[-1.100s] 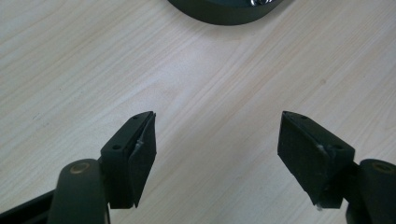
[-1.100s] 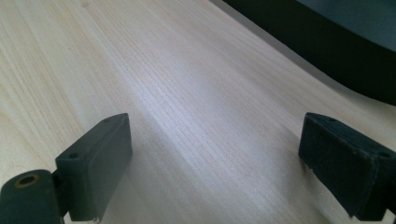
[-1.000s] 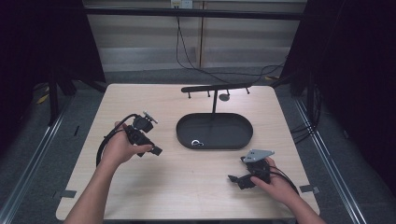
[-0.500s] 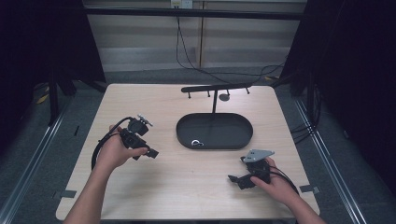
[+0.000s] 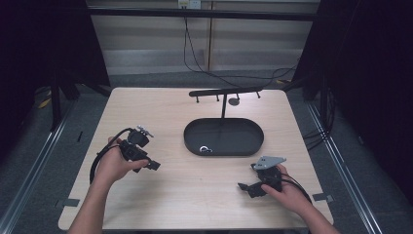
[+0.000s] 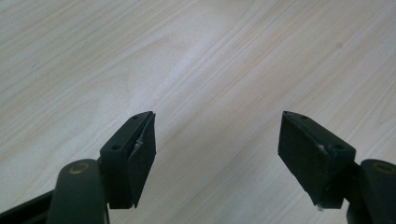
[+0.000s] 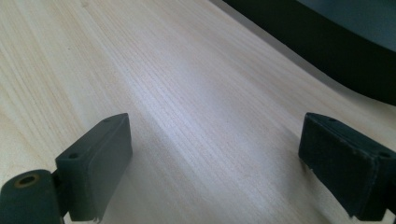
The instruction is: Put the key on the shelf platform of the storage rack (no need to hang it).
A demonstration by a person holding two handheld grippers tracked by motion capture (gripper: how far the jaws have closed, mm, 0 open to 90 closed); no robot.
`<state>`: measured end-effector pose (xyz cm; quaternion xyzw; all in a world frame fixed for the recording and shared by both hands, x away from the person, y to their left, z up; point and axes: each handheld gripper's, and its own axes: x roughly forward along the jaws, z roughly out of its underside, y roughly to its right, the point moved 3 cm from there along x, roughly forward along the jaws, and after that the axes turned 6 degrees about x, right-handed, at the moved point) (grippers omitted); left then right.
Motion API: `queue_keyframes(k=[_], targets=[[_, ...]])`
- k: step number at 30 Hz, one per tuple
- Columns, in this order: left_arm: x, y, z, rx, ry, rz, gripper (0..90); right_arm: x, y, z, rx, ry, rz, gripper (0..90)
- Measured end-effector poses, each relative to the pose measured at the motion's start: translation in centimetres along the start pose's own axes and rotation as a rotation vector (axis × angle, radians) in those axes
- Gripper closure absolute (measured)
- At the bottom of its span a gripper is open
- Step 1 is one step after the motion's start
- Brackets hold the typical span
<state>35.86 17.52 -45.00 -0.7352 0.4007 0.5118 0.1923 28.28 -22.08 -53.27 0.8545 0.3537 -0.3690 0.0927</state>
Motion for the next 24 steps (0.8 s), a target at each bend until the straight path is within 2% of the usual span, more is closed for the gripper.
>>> queue_keyframes(k=[14, 24], targets=[[1.2, 0.1, 2.1, -0.019, 0.003, 0.017, 27.4, 0.0, 0.0, 0.0, -0.001, 0.0, 0.0, 9.2], [1.3, 0.2, 2.3, -0.017, 0.006, 0.014, 28.2, 0.0, 0.0, 0.0, 0.0, 0.0, 0.0, 9.2]])
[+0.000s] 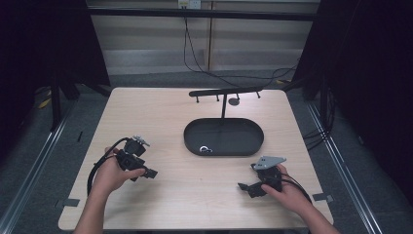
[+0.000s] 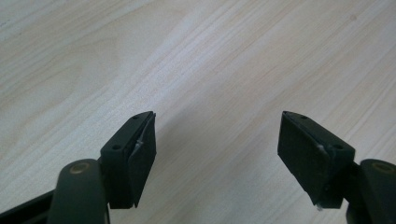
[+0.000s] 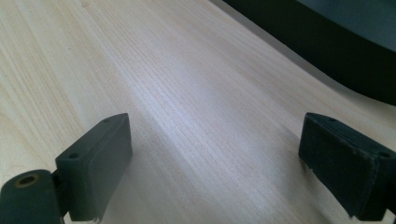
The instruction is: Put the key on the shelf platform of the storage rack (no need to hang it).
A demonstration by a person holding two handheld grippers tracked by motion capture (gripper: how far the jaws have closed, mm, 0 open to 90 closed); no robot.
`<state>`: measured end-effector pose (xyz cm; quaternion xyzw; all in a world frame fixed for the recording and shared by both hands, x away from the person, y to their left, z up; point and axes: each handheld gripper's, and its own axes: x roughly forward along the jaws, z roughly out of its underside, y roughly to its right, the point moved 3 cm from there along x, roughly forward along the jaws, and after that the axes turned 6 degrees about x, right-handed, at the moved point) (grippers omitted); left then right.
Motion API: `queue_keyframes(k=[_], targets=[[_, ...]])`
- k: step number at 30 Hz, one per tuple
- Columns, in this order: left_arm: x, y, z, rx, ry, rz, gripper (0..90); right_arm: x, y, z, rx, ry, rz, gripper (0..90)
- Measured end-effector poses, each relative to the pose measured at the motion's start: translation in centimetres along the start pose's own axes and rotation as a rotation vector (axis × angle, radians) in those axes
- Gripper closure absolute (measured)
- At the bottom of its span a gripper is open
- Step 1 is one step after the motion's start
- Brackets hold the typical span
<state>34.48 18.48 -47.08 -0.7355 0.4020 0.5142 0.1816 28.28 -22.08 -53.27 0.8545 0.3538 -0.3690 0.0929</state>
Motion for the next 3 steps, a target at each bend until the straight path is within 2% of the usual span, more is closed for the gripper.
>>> queue_keyframes(k=[3], targets=[[-0.06, 0.08, -0.17, 0.007, 0.0, 0.003, 28.5, 0.0, 0.0, 0.0, 0.0, 0.0, 0.0, 9.2]])
